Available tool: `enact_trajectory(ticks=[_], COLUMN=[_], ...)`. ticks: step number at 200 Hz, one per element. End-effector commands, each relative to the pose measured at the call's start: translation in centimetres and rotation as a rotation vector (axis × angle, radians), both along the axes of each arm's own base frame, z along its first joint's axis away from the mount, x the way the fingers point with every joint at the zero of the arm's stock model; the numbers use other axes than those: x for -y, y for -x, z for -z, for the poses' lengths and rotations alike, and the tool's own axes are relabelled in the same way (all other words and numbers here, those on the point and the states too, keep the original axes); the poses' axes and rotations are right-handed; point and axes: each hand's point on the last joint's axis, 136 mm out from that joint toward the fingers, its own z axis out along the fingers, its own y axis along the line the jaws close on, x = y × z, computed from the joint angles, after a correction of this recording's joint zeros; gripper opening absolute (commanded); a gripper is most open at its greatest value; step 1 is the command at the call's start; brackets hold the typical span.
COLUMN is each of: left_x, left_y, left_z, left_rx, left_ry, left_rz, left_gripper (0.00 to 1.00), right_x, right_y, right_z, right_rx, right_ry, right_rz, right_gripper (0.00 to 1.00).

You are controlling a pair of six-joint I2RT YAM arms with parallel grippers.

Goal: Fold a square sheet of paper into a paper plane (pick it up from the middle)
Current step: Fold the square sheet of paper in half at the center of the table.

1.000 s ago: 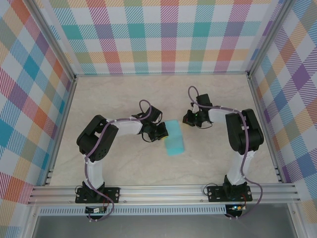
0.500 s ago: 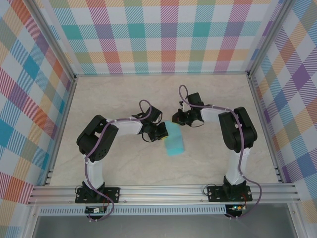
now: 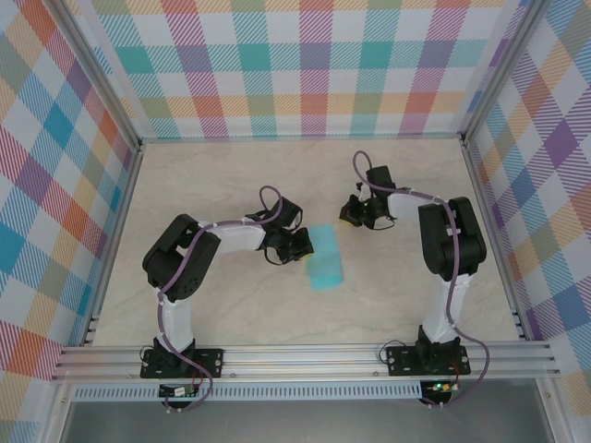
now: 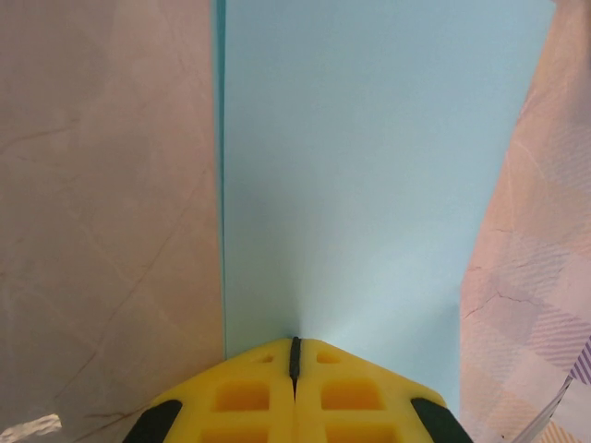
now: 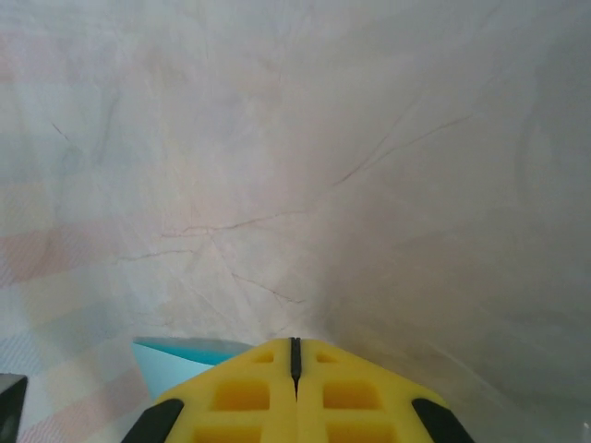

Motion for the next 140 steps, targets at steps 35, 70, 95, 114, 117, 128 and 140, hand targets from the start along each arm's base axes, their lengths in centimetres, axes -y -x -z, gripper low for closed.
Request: enact_trajectory(ticks=[35, 70, 95, 114, 117, 128, 140], left_x=[-8.2, -7.8, -7.7, -8.0, -8.0, -8.2, -8.3], left_y=[7.6, 6.9, 6.5, 6.4, 6.5, 6.5, 6.5], left_z=[7.8, 7.6, 7.4, 7.5, 7.5, 7.6, 7.8], left_rx=[-0.280, -0.245, -0.222, -0.219, -0.220, -0.221, -0.223], left_ry=[-0.396, -0.393, -0.396, -0.411, -0.415, -0.427, -0.433], left_rz=[0.002, 0.038, 0.048, 0.051, 0.052, 0.050, 0.049], left_gripper=[0.00, 0.00, 0.00, 0.00, 0.00, 0.00, 0.00], right_x=[-3.5, -4.6, -4.3, -3.4, -3.2, -2.7, -2.0], right_y=[8.0, 12.8, 14.9, 15.9, 16.1, 16.8, 17.5], right_z=[-1.9, -0.4, 1.0, 1.9, 2.0, 2.5, 2.9], right_rx=[-0.057, -0.136, -0.173, -0.193, -0.197, -0.204, -0.215], right_ry=[-0.092, -0.098, -0.078, -0.043, -0.039, -0.019, 0.006], right_rz=[-0.170, -0.225, -0.236, -0.230, -0.231, -0.229, -0.223], right_gripper=[0.00, 0.00, 0.00, 0.00, 0.00, 0.00, 0.00])
